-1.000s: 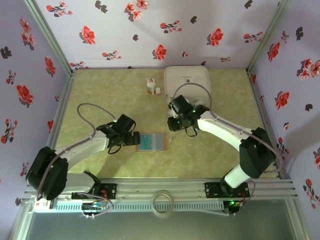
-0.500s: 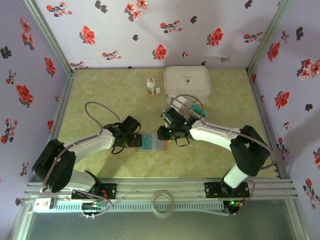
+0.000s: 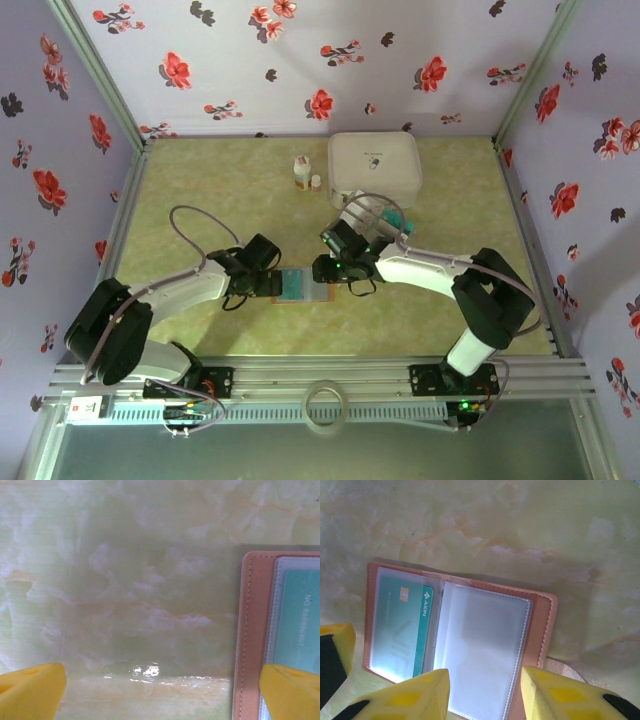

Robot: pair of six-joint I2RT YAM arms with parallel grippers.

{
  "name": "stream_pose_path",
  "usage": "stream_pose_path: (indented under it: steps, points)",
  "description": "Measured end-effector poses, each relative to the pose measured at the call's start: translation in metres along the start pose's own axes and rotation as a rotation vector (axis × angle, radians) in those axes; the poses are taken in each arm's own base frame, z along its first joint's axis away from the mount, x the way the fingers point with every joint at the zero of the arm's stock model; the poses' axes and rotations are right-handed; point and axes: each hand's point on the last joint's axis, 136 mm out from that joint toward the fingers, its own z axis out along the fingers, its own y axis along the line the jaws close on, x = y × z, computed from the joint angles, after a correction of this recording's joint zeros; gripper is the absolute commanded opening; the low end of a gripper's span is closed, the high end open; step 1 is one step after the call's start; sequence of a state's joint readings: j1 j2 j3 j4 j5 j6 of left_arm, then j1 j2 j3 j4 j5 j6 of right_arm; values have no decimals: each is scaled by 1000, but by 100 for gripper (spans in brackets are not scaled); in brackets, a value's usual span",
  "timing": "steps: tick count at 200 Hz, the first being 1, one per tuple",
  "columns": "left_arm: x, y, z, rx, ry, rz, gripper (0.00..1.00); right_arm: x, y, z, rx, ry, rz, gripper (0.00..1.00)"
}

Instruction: Put the credit cards into the card holder

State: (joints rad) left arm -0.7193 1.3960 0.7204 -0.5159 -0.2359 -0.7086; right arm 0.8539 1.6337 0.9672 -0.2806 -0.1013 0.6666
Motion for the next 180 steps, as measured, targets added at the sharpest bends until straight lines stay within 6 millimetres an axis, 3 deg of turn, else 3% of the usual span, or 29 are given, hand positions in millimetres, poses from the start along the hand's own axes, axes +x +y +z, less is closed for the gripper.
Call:
stream_pose_path:
  steps: [81, 180]
  points:
    - [11, 5, 13, -21, 27, 9, 100, 3, -3, 13, 12, 16, 17, 41]
    - [10, 3, 16, -13, 17, 6, 100, 8, -9, 21, 29, 36, 22, 47]
